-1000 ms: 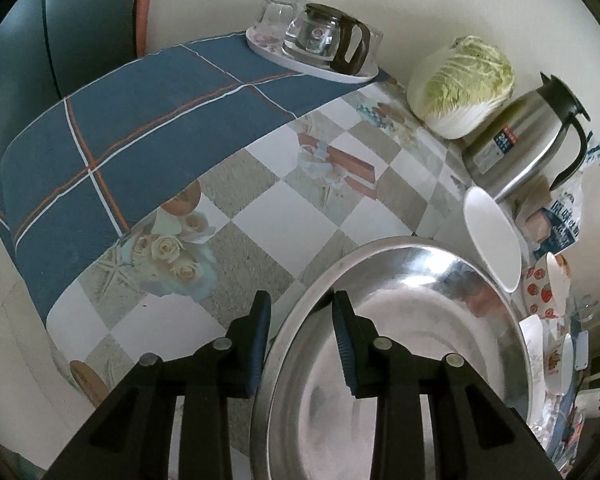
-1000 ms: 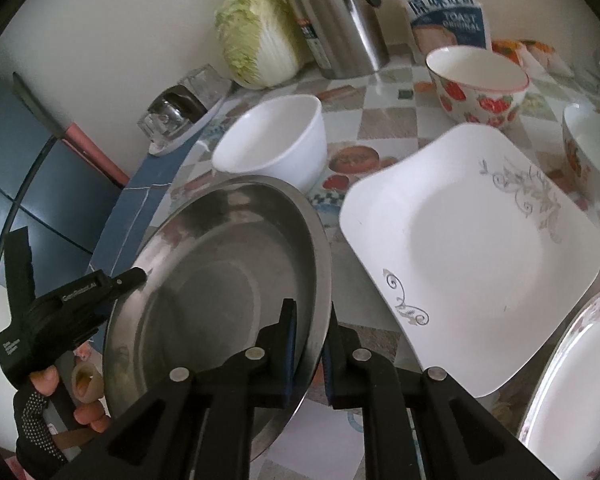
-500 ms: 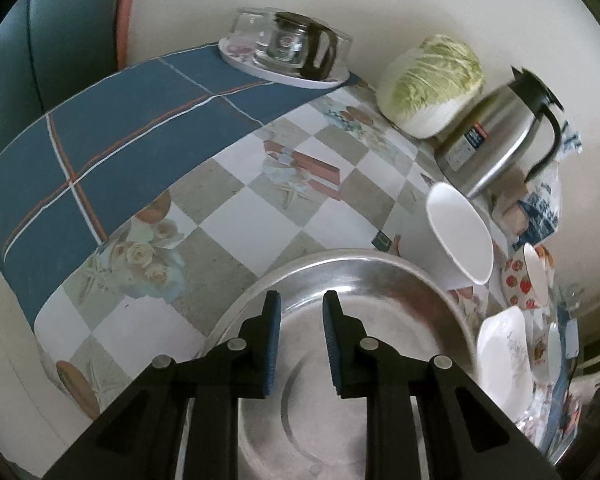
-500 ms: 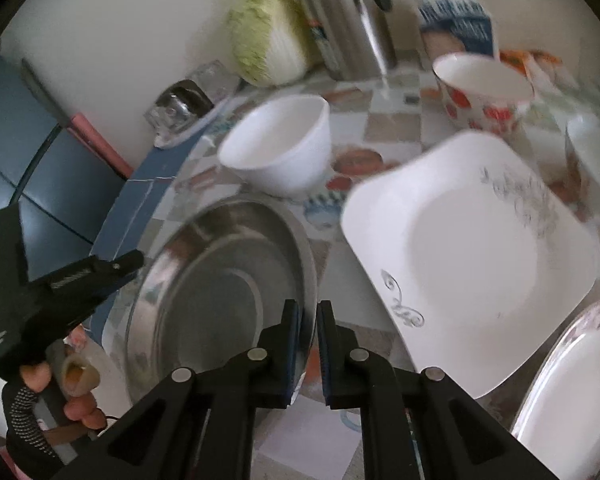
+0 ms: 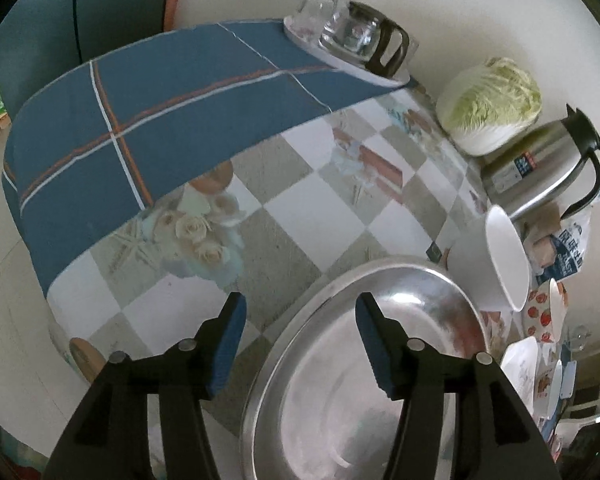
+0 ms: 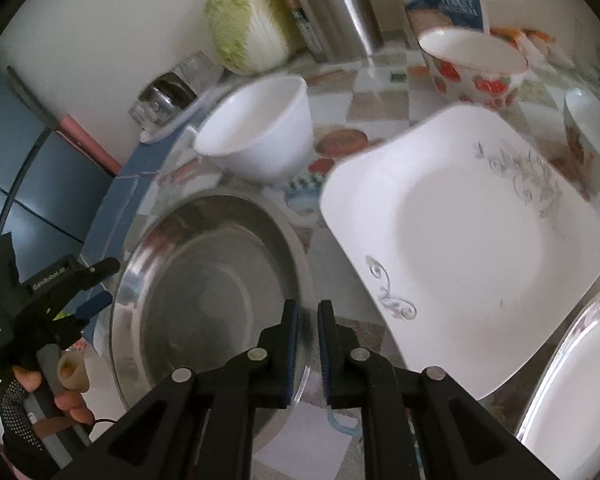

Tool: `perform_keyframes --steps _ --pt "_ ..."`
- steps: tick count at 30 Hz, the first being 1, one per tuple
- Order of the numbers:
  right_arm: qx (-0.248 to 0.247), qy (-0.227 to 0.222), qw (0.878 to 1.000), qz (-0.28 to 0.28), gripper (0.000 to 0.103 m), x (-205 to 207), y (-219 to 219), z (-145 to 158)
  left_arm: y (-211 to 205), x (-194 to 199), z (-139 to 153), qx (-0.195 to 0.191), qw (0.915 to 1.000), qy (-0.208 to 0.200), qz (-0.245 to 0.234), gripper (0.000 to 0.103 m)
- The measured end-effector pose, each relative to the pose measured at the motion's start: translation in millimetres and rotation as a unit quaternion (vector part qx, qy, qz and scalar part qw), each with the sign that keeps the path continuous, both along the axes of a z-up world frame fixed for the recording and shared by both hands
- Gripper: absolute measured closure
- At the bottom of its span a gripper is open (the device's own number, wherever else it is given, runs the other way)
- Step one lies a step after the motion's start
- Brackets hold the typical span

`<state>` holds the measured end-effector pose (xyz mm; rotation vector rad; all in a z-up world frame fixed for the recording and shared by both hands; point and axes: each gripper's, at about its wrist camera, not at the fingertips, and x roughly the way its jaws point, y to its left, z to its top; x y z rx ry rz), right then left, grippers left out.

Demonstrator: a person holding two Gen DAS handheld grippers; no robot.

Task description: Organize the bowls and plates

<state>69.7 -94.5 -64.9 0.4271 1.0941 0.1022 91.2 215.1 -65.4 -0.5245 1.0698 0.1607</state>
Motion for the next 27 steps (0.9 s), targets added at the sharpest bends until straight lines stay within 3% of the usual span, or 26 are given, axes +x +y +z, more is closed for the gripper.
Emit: perform_keyframes --steps 9,15,16,19,21,27 --pt "0.007 0.026 0.999 0.020 0.090 2.7 9.1 -16.7 -8.9 5.6 -21.2 -0.009 0.9985 0.049 -0.023 0.045" --pt "0.014 0.032 0.999 0.029 0.088 4.6 14.8 -26.3 -14.2 7.2 -20.7 0.005 0.9982 0.050 -0.034 0.045" --pt "0.013 0.031 0.999 0.029 0.088 4.5 15.2 -25.9 -15.0 7.3 -20.6 0.003 0.9981 0.049 -0.037 0.047" --pt "-0.001 0.031 0.999 0.024 0.089 1.1 15.4 -23.6 -10.7 6.2 -19.4 -0.001 0.9985 0.048 -0.028 0.071" --pt "-0.003 0.028 1.000 0.014 0.089 1.4 13.6 -20.6 -7.3 4.8 -19.0 -0.020 0.9986 0.041 -0.026 0.073" --pt "-0.007 0.008 1.000 0.015 0.090 -2.1 10.1 -4.9 -10.0 3.9 -6.6 -0.013 0.9992 0.015 -0.033 0.075"
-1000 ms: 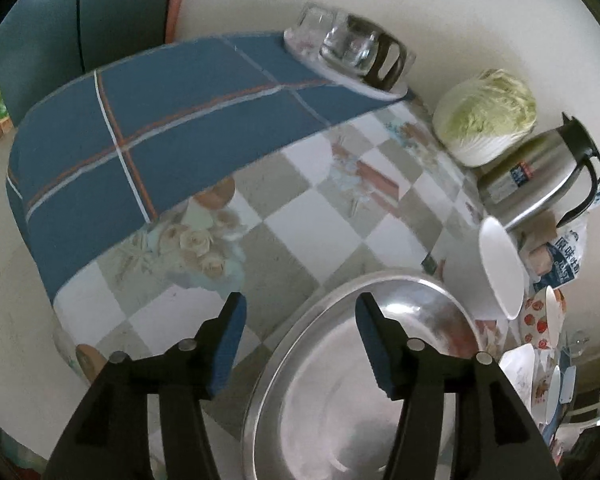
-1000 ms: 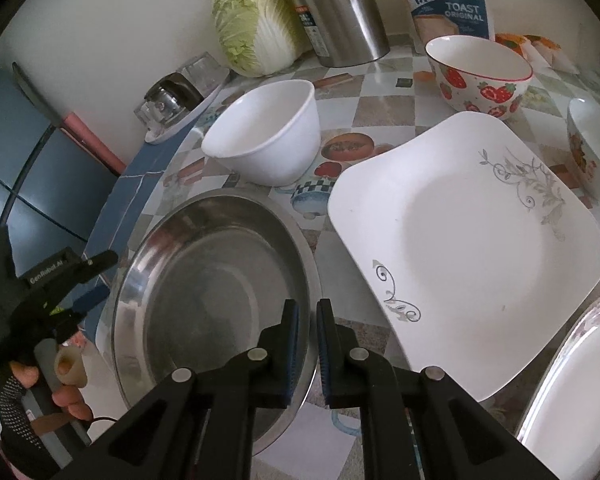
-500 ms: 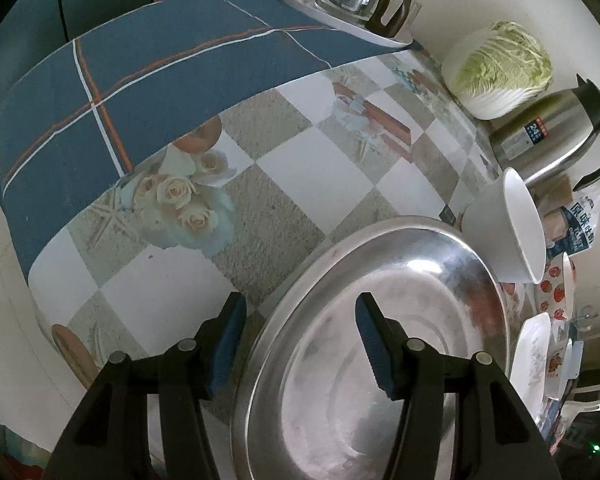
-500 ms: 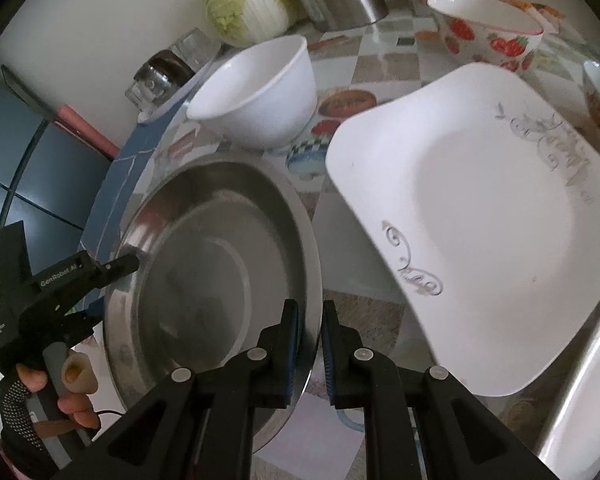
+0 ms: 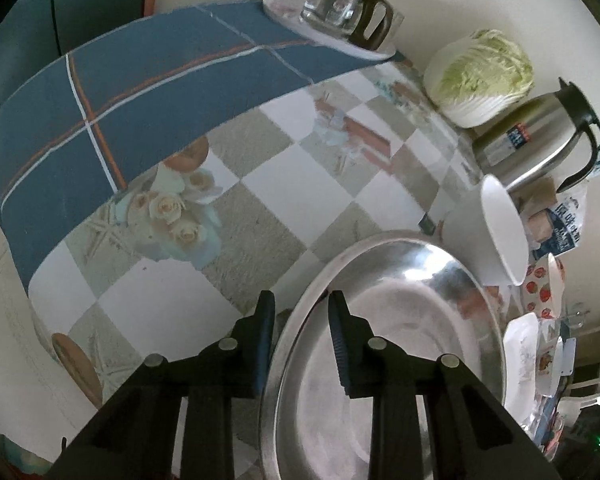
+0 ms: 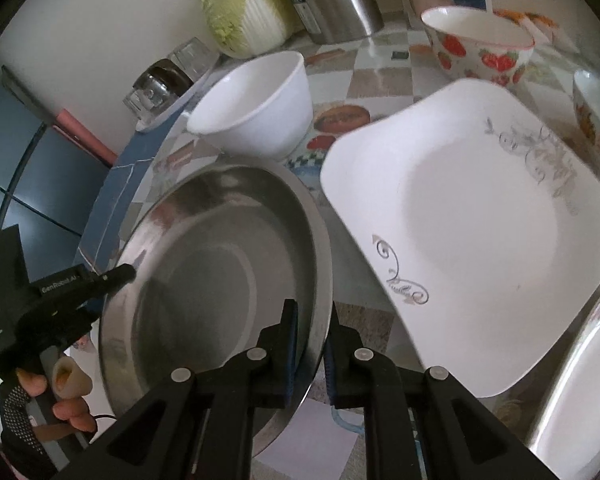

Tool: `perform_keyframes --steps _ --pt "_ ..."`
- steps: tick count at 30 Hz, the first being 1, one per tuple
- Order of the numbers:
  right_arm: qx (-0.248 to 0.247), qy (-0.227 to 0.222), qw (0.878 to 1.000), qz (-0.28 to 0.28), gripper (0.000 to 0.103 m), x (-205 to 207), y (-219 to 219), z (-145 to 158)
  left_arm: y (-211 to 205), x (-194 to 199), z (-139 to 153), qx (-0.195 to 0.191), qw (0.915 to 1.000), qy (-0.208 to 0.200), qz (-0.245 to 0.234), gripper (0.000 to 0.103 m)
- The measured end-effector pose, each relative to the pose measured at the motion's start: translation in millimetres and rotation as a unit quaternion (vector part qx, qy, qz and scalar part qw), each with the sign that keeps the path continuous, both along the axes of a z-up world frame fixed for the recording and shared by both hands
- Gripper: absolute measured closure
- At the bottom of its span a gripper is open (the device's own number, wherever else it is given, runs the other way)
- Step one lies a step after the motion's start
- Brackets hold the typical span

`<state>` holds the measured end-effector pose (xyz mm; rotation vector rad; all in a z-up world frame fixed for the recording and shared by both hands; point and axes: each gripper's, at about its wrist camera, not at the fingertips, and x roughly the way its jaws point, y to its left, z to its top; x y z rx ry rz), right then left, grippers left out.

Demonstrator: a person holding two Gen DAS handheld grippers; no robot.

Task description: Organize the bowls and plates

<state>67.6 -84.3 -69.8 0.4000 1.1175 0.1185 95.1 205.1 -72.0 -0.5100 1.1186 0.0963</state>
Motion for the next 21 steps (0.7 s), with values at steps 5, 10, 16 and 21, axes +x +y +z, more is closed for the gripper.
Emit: perform_keyframes --steps 5,10,16,21 --pt "-0.009 -0.023 1.000 0.014 0.089 -0.8 4.1 17.8 6.3 -5.5 7.5 -0.012 0.9998 -0.014 0.008 0.075" --pt "-0.020 -0.036 0.999 0.025 0.089 -4.3 5.0 29.1 5.9 -9.3 15.9 -0.016 0.9994 -0.028 0.009 0.075" --pt "-0.028 -0.052 0.998 0.026 0.089 -8.8 -3.9 41.5 -5.9 -15.4 35.4 -0.027 0.9977 -0.063 -0.006 0.075" --pt "-0.024 -0.063 0.998 0.005 0.089 -19.2 -29.0 50.9 -28.8 -13.6 47.7 -0.049 0.9947 -0.084 -0.033 0.075"
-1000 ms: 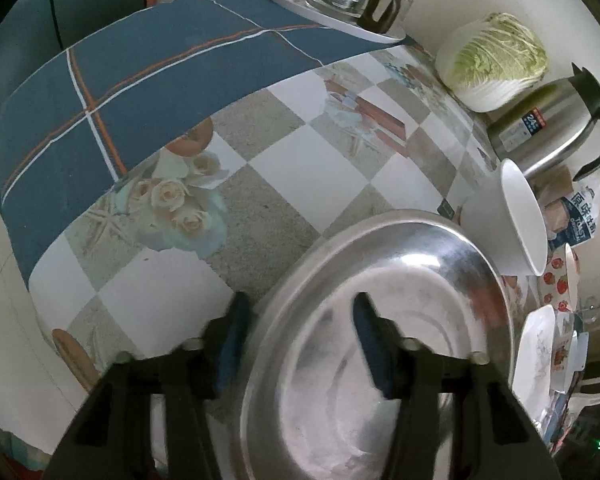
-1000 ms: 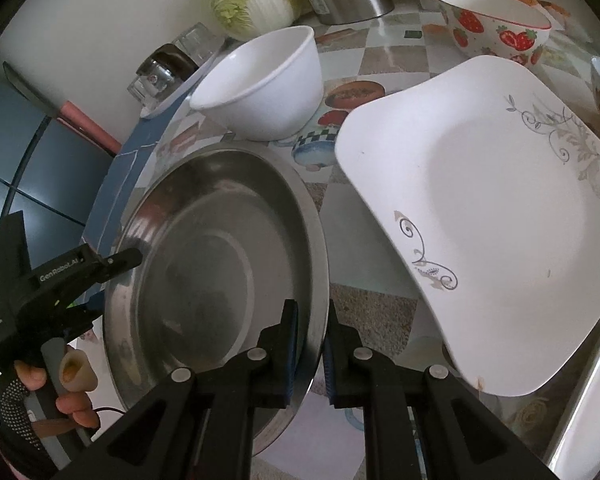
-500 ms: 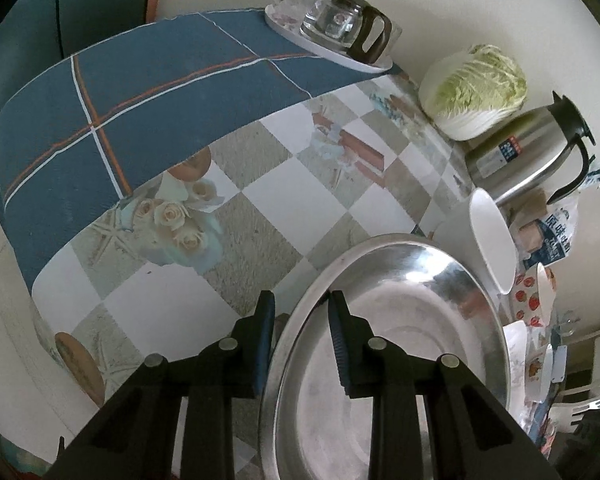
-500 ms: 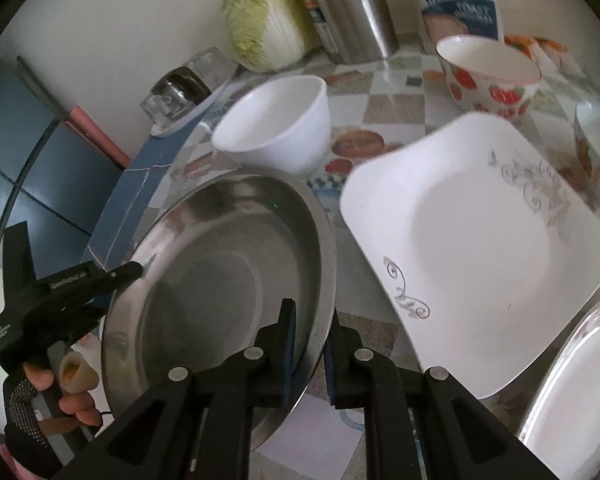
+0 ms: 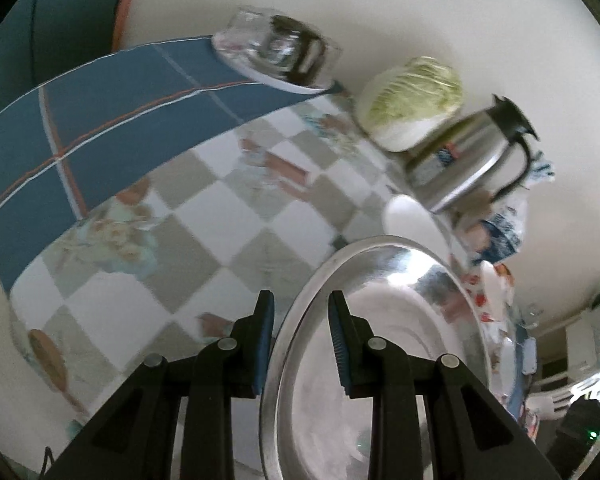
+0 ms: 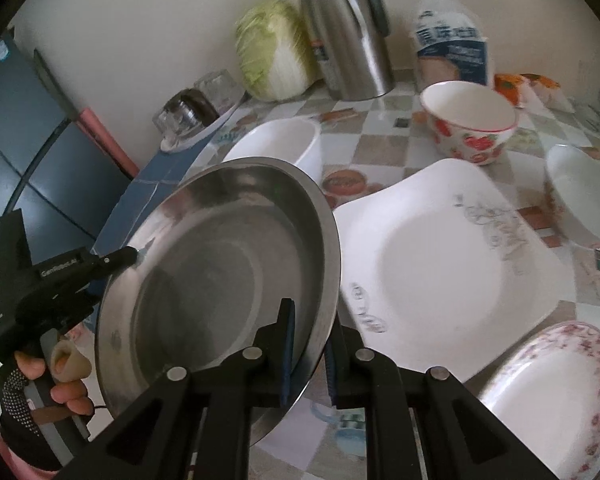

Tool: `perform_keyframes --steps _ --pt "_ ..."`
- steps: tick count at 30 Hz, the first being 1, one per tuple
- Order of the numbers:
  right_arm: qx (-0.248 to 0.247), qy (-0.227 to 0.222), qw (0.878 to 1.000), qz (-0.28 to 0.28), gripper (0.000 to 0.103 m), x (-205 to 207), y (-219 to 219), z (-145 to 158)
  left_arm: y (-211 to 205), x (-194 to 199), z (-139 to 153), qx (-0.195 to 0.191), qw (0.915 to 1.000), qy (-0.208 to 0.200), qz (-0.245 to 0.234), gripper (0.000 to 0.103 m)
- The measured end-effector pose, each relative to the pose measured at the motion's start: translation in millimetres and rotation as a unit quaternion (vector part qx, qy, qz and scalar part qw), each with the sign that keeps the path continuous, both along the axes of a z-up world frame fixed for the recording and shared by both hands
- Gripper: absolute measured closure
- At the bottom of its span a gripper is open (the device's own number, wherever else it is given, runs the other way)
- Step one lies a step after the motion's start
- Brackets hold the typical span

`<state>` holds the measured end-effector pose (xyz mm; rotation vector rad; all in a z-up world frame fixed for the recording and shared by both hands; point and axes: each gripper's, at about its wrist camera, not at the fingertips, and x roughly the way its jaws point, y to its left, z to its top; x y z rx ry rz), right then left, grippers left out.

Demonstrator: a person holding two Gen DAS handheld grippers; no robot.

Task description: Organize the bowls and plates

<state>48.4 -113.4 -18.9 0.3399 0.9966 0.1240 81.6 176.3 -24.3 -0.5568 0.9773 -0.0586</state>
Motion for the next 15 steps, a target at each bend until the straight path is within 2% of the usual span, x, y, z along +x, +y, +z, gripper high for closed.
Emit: perform_keyframes --steps 3,7,11,15 --pt "0.007 0.000 1.000 -0.017 0.089 -5.8 -18.2 1.2 -18.4 5.7 6.1 -0.011 0.9998 -0.004 -0.017 0.075" --pt "0.015 -0.002 0.999 -0.046 0.089 -13.9 -44.3 3.6 -49.9 14.6 13.9 -0.002 0.9989 -0.008 -0.047 0.075" --pt "0.036 -0.007 0.997 -0.074 0.088 -19.2 -68.9 5.5 -73.1 22.4 16.0 -0.012 0.9976 -0.003 -0.069 0.075" --pt "0.048 -0.009 0.994 -0.096 0.088 -23.8 -88.5 4.0 -97.1 30.0 16.4 0.001 0.9960 0.002 -0.089 0.075"
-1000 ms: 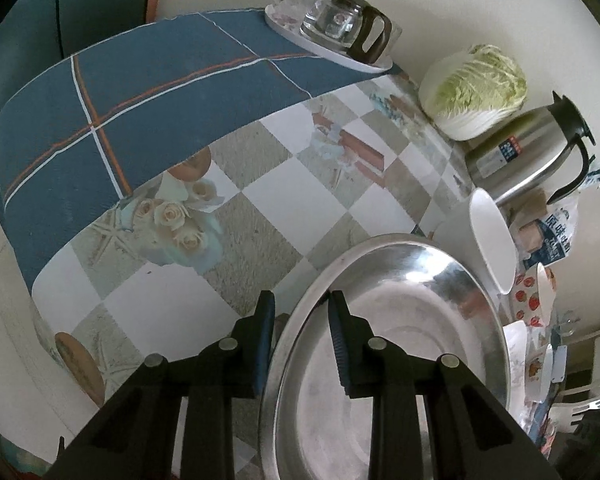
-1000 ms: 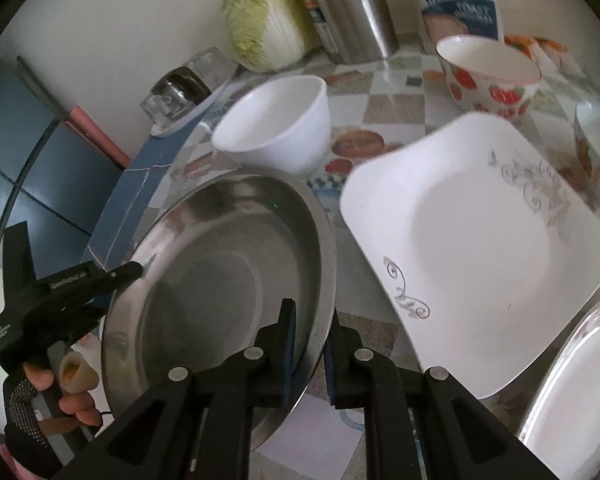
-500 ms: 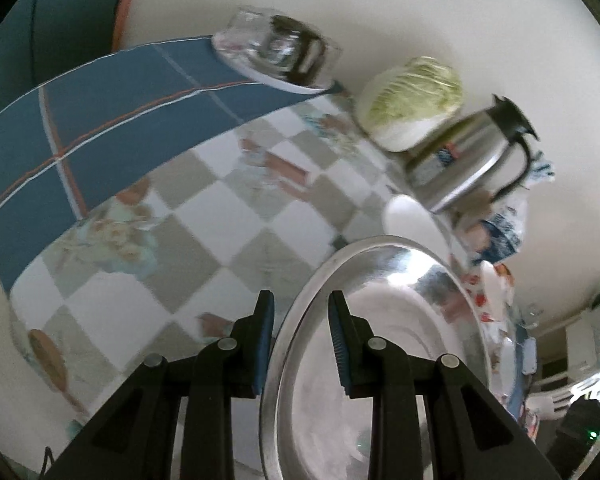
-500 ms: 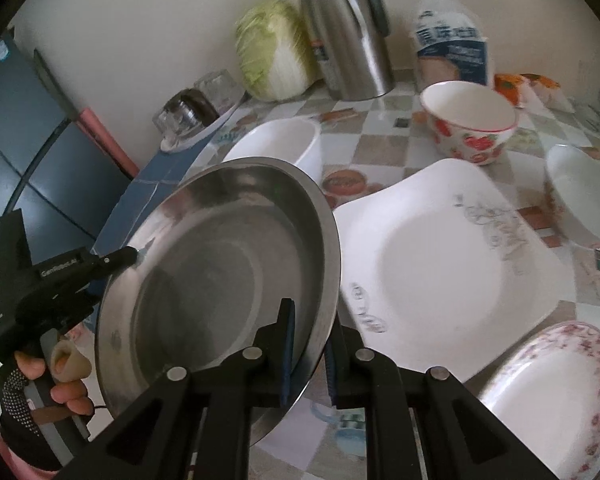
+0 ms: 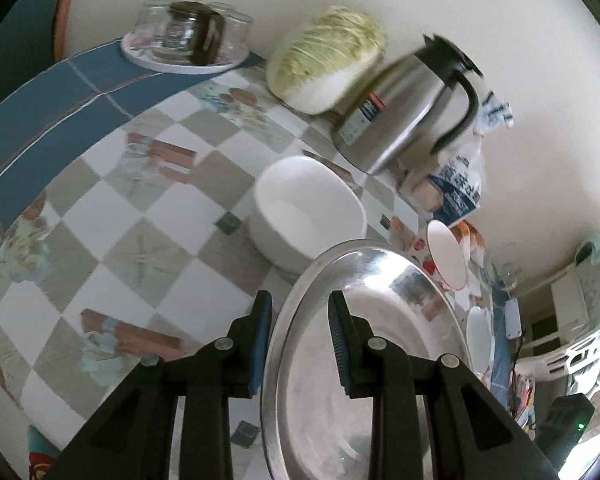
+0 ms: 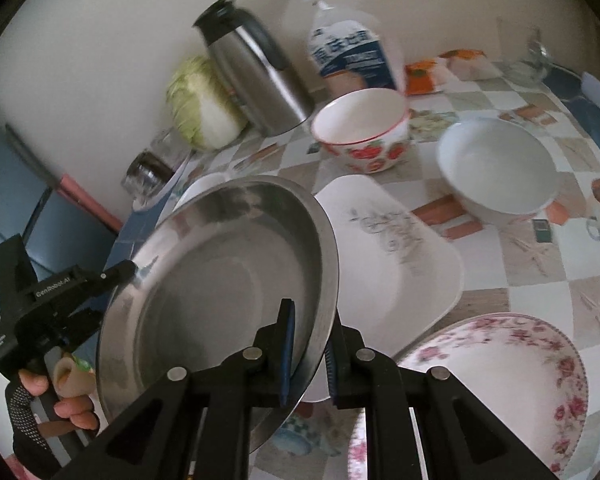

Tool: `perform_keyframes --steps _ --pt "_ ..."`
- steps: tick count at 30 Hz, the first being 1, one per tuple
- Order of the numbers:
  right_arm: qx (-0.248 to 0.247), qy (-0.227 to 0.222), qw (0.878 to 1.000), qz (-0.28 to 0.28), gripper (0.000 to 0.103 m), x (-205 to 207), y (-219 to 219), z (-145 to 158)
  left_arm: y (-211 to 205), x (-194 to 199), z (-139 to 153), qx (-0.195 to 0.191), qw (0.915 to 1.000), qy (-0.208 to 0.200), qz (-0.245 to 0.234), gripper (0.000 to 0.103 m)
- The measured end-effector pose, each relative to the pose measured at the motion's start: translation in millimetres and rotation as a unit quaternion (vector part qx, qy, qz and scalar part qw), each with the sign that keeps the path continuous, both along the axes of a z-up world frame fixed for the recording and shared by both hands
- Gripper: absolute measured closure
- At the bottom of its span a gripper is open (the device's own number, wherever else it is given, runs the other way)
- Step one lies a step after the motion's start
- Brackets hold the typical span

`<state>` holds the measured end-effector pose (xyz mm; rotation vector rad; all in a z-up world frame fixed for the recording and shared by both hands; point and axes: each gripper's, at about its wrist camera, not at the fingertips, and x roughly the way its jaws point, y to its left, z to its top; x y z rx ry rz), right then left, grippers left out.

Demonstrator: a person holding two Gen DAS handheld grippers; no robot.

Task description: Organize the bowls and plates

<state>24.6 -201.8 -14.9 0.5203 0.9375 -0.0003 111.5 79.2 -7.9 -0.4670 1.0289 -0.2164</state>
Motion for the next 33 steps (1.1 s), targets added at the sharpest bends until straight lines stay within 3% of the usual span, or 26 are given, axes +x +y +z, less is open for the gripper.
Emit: perform_keyframes --steps 13,19,33 --pt "0.009 0.014 0.997 -0.076 0.088 -7.5 -55.0 -12.3 -61.8 23.5 -6.5 -0.013 0.9992 0.013 -0.036 0.075" --pt "0.016 0.023 0.995 -0.091 0.088 -5.8 -65.0 -21.0 -67.3 27.9 -22.1 -0.027 0.9982 0.028 -0.046 0.075" --pt "0.000 0.034 0.994 -0.104 0.088 -0.1 -64.7 -32.4 -70.7 33.8 -38.9 -0.022 0.9969 0.038 -0.065 0.074"
